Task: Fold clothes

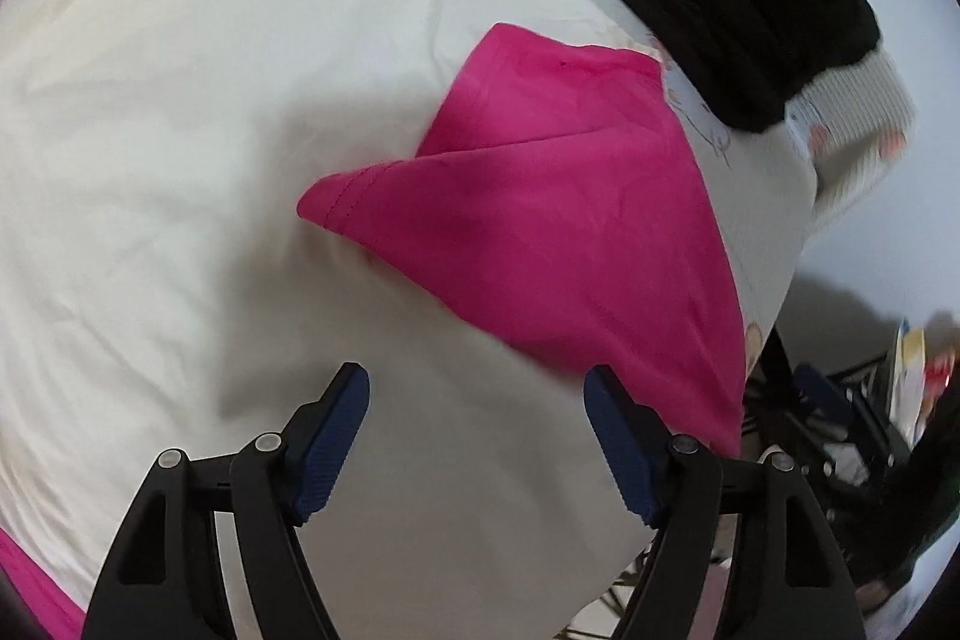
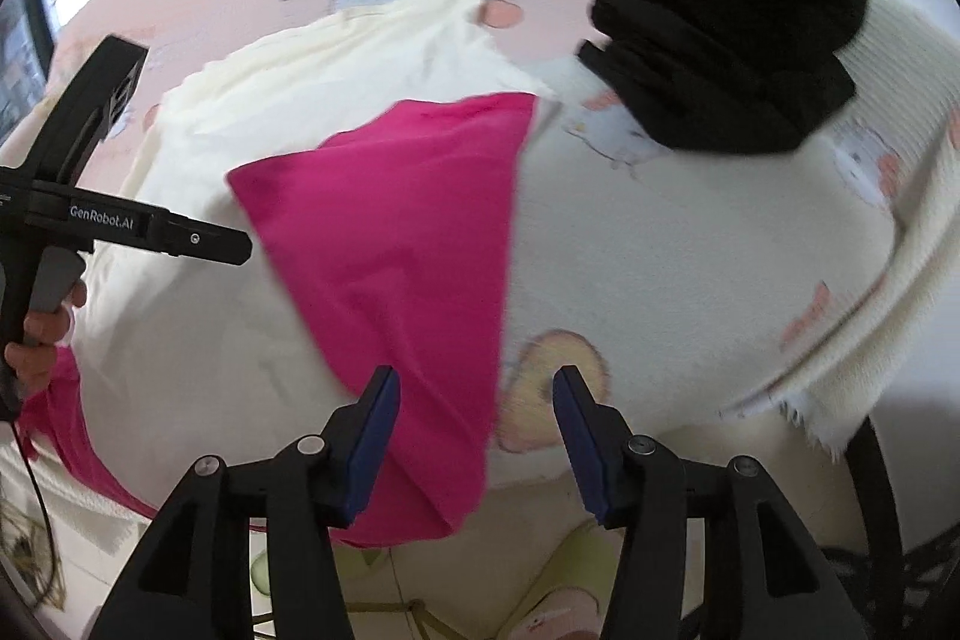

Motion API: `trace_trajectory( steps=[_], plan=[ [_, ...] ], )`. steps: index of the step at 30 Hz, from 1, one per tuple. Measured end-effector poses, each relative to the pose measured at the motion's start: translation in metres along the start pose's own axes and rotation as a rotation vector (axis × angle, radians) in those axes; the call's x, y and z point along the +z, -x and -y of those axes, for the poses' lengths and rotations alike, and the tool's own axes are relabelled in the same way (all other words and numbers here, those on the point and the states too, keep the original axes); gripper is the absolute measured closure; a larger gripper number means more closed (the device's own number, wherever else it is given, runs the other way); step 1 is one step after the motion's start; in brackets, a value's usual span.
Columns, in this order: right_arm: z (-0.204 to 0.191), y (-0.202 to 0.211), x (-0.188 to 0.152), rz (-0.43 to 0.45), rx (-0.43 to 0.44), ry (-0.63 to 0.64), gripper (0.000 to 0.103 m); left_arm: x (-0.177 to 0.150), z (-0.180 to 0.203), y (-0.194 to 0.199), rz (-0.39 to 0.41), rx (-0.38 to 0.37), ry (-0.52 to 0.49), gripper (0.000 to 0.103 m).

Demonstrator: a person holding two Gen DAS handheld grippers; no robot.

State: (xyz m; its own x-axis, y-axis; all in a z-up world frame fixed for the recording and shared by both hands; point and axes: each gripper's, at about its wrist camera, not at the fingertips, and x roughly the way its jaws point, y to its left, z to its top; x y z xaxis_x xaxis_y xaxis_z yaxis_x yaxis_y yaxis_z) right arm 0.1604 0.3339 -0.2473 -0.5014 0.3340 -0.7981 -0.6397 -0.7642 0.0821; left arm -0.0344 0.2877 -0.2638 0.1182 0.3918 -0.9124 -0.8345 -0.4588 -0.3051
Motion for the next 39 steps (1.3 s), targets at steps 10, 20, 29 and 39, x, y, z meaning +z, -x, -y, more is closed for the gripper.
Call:
trace_trajectory(
  steps=[10, 20, 29, 39],
  plan=[
    [0.014, 0.004, 0.016, -0.009, -0.033, -0.026, 0.048, 0.011, 0.009, 0.007, 0.061, 0.085, -0.003, 0.030],
    [0.007, -0.017, 0.056, -0.042, 0.002, -0.018, 0.044, 0.014, 0.003, 0.005, 0.086, 0.188, -0.032, 0.030],
    [0.023, -0.046, 0.119, -0.097, 0.148, -0.109, 0.044, 0.021, -0.014, 0.010, 0.067, 0.144, 0.019, 0.030],
    [0.025, -0.088, 0.154, -0.151, 0.130, -0.060, 0.044, 0.067, 0.004, 0.015, 0.115, 0.281, -0.156, 0.030]
  ],
)
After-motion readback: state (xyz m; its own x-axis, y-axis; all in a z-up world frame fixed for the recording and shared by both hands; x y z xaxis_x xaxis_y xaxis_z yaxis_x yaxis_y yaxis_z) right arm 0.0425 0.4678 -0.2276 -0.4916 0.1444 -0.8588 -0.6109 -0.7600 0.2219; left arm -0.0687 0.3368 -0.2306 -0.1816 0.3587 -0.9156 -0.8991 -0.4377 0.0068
